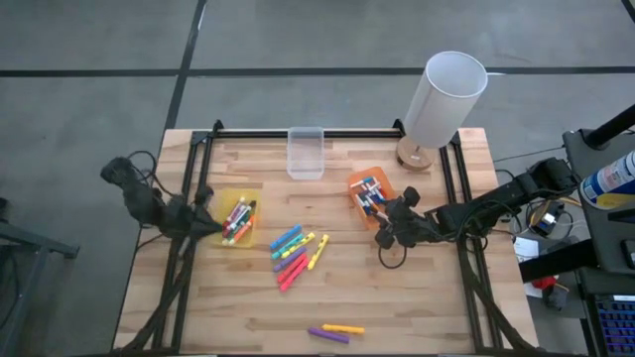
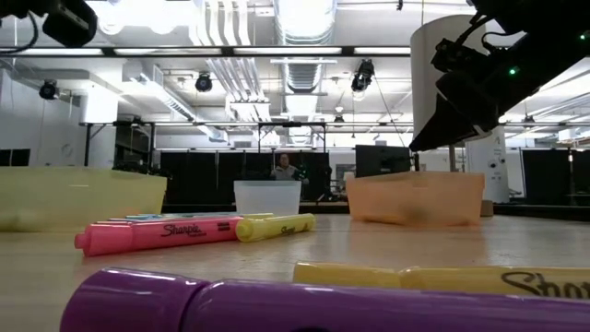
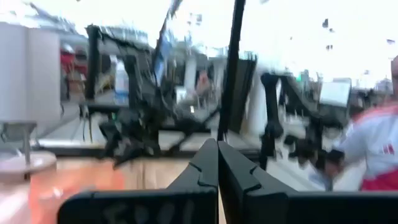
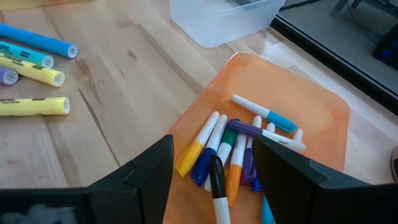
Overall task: Pick & Place Markers
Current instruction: Put the purple highlighter into the transparent bin
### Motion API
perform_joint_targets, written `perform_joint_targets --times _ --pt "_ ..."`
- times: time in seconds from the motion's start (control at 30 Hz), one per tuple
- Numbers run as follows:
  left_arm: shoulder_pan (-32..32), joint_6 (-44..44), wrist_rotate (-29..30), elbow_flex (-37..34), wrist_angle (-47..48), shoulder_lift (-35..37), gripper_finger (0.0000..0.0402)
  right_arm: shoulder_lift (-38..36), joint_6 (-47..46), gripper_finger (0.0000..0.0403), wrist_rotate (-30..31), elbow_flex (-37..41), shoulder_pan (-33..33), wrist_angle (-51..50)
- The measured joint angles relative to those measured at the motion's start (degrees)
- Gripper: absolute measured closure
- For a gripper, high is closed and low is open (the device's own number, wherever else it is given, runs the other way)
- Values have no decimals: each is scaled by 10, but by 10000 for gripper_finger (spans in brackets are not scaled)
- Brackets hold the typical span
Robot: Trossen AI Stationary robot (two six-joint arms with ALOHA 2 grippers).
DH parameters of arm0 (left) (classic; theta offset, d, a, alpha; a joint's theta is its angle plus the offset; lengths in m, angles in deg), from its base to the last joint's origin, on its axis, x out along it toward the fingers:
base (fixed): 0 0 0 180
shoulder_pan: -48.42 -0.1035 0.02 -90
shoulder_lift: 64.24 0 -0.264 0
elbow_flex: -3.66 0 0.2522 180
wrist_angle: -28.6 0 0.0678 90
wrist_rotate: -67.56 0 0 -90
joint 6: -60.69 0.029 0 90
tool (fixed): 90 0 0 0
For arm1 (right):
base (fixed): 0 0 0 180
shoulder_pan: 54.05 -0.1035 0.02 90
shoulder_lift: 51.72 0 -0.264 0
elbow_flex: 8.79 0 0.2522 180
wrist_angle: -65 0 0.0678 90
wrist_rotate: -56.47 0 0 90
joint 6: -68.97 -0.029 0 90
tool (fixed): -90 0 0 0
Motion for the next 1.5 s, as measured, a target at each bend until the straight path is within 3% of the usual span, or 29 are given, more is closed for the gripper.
perform_joint_targets --times 0.17,0.87,1.27,1.5 --pt "-2 3 10 -37 30 69 401 0 1 193 3 0 3 1" --pt "-39 -30 26 -132 8 68 401 0 28 193 5 0 16 42" --pt "-41 -52 24 -133 11 59 402 0 46 193 -21 0 16 48" --pt "-41 -56 23 -133 11 59 402 -2 153 193 -70 -21 16 75"
